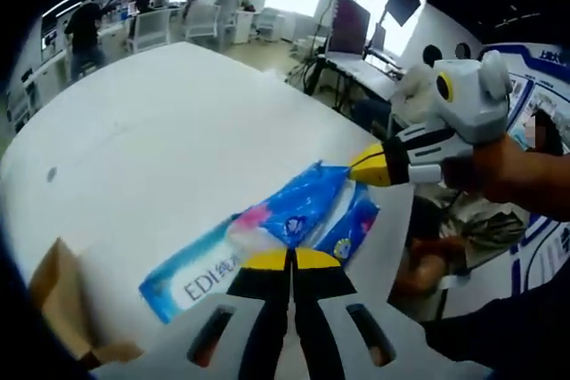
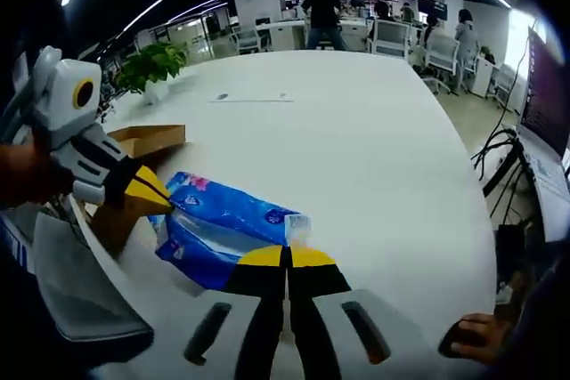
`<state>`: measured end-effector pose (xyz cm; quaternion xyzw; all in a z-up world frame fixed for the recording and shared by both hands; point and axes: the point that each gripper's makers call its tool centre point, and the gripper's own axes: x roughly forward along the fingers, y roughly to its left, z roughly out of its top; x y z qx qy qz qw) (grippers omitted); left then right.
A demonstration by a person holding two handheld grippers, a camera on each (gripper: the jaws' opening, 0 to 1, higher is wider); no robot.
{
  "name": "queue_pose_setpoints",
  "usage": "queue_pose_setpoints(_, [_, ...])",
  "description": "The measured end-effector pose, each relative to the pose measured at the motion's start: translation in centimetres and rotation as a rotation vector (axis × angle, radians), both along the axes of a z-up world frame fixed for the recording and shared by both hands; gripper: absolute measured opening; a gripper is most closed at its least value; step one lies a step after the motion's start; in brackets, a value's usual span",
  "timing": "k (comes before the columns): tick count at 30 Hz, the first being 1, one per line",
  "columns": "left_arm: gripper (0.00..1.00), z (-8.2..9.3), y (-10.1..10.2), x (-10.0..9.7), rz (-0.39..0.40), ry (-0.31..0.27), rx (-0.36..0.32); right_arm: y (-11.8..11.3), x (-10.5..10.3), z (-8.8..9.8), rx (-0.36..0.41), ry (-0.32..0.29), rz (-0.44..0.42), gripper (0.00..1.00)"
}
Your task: Operate the shoe box by opening the lid, removing the specified soft item, and placing it in the target area until the item is outside and the box remains undamaged.
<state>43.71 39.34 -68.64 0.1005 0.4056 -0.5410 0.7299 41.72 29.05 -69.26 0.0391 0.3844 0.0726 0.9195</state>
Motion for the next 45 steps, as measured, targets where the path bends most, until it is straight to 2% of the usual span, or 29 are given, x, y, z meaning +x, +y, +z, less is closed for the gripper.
queue_pose_setpoints(16, [0.00,-1.4,-3.3,-0.3,-0.029,0.030,0.001,-3.3,-0.3,-1.5,0.008,0.021,-0.033,0.00])
queue_pose_setpoints(27, [0.00,-2.0,-5.5,-0.9,-0.050,0.037,0.011,-5.5,-0.5,-1.7,0.012,0.021,-0.045,0.00])
queue_pose_setpoints(45, [0.00,-3.3,-7.2,-1.0,-0.059,0.052,0.028,-7.3,-0.8,-2.9,0.020,0.033,-0.058,0.00])
